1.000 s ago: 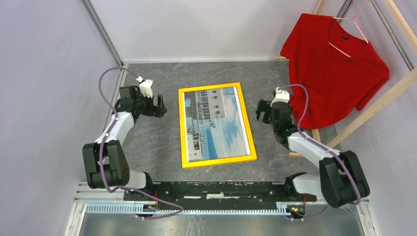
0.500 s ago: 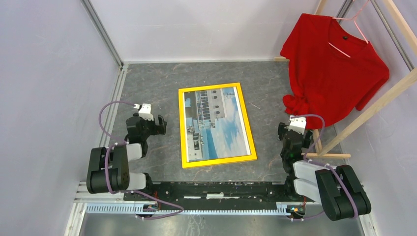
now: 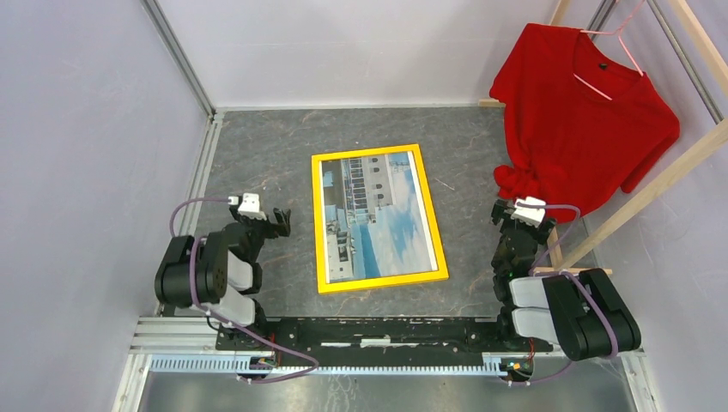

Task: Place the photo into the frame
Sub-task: Reset both arms

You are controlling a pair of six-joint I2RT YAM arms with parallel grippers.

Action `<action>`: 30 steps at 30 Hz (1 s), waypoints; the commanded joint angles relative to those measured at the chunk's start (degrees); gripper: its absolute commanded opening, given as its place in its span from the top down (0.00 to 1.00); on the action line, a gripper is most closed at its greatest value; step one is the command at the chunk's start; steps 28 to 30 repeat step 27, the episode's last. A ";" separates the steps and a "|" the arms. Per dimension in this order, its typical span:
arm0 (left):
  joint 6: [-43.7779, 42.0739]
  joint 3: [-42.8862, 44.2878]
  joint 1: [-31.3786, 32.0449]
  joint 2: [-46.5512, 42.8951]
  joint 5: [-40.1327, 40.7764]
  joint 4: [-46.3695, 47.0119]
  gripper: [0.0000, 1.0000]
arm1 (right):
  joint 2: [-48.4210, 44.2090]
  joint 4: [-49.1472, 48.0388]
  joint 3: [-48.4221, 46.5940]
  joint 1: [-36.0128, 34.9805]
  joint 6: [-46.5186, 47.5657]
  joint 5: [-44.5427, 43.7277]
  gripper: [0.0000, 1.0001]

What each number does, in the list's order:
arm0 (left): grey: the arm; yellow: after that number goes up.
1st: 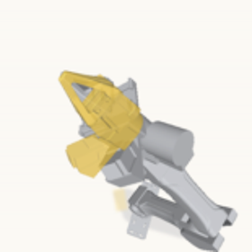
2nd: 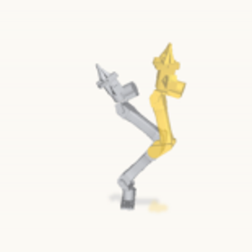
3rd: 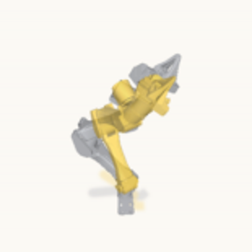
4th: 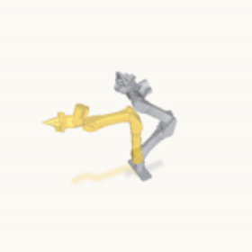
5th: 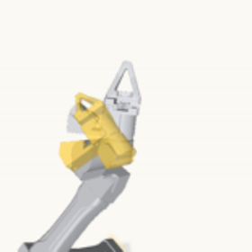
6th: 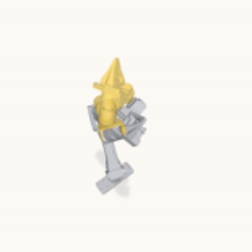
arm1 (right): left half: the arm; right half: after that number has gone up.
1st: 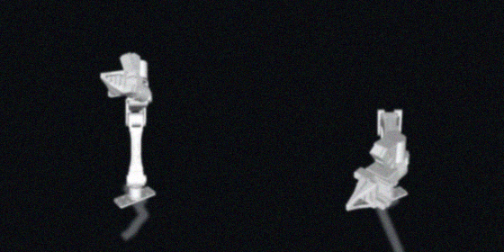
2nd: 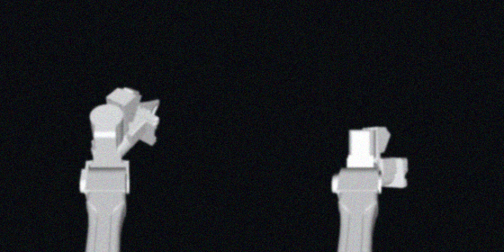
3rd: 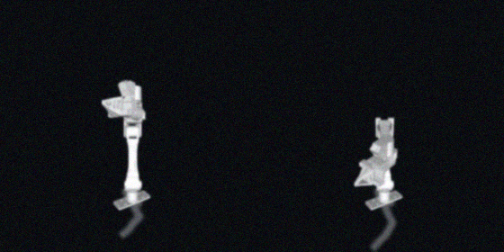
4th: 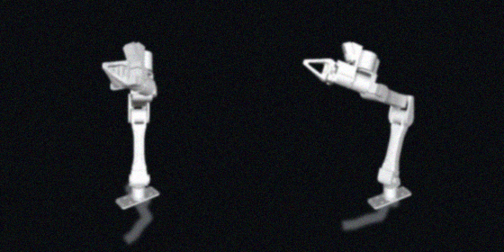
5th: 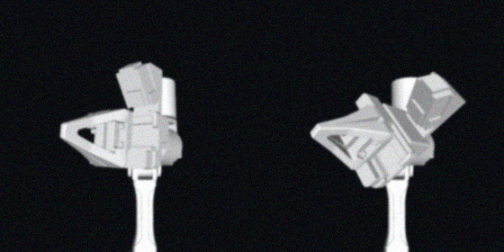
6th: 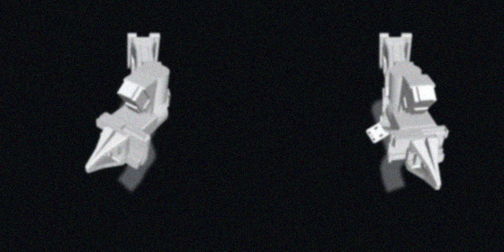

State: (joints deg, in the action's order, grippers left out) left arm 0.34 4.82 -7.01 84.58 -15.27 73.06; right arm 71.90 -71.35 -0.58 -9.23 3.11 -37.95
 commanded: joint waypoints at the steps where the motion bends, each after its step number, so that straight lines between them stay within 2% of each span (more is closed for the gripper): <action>1: 2.50 0.14 0.38 5.45 -2.72 15.21 0.00 | 1.50 -11.65 9.40 0.23 4.21 5.27 0.02; 3: 0.90 4.70 1.29 3.62 -1.46 3.76 0.00 | 4.53 -17.54 10.79 0.17 5.96 10.80 0.02; 5: 0.54 8.12 2.92 4.63 2.46 -1.78 0.00 | 8.94 -23.97 11.13 0.13 7.41 10.79 0.02; 7: 0.02 8.01 4.34 3.63 4.37 -3.22 0.00 | 6.07 -9.23 6.42 0.24 5.99 11.41 0.02; 8: 0.01 7.83 4.36 3.88 4.35 -2.52 0.00 | 6.81 -6.61 4.18 0.35 6.34 11.72 0.02; 9: 0.09 7.54 4.37 4.03 4.29 -1.41 0.00 | 7.10 -10.34 5.56 0.82 6.36 12.53 0.02; 11: 0.01 7.43 4.37 3.34 4.31 -2.15 0.00 | 6.75 -8.24 5.05 1.13 5.70 11.91 0.02; 30: 0.10 7.61 4.37 3.74 4.33 -1.72 0.00 | 6.76 -9.12 5.32 1.16 5.94 11.82 0.02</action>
